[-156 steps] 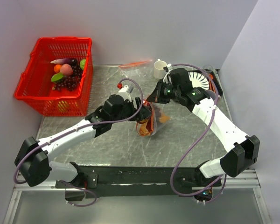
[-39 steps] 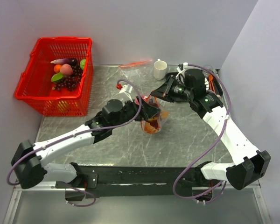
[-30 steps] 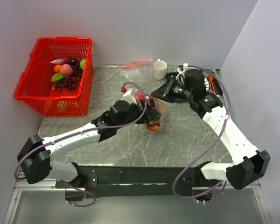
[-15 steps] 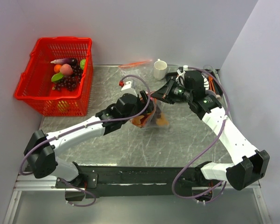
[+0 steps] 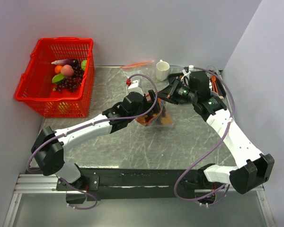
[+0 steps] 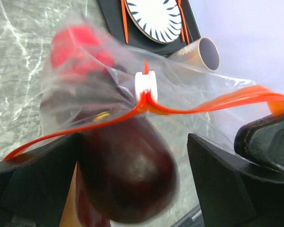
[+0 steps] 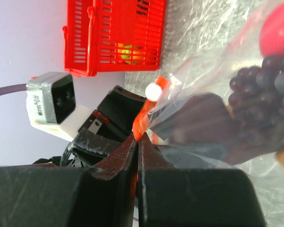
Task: Place the food in the zip-top bag and seal the zipper
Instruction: Place the fake fruit in the zipper food storage bag.
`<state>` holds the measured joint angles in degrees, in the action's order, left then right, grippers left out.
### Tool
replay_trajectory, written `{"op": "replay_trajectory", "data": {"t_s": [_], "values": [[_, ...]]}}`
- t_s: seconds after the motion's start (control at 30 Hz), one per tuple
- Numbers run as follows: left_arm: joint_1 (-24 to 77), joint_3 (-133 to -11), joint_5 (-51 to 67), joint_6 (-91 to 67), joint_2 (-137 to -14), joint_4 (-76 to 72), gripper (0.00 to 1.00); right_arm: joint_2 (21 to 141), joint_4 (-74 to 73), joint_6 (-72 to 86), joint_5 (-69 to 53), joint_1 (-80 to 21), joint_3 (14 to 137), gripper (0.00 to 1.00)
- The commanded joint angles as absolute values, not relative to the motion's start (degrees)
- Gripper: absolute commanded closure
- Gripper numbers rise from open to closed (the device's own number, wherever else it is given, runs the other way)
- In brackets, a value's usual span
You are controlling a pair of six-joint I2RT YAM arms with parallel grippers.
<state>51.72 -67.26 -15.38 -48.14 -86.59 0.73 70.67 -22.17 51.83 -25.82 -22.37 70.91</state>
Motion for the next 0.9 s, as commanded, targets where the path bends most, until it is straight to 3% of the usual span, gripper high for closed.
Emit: {"op": "replay_trajectory", "data": {"t_s": [0.0,0.2,0.53,0.87], "values": [[52.12,-70.31,-11.16,-48.08,-86.05,-2.21,0.01,68.12,-18.37,51.86,-27.69,-22.77,72.95,0.93],[52.56,-72.68,-6.33,-47.99,-83.06,4.81,0.05,67.06,-16.88,51.77,-25.14,-21.01,69.88,0.93],[52.47,-73.73,-5.27,-45.36,-74.98,16.5,0.31,69.17,-15.73,50.63,-25.49,-19.25,67.85,0.93],[47.29,-71.46,-7.38,-42.45,-67.33,20.3,0.31,69.0,-16.26,49.57,-25.49,-19.16,67.41,0.94]]}}
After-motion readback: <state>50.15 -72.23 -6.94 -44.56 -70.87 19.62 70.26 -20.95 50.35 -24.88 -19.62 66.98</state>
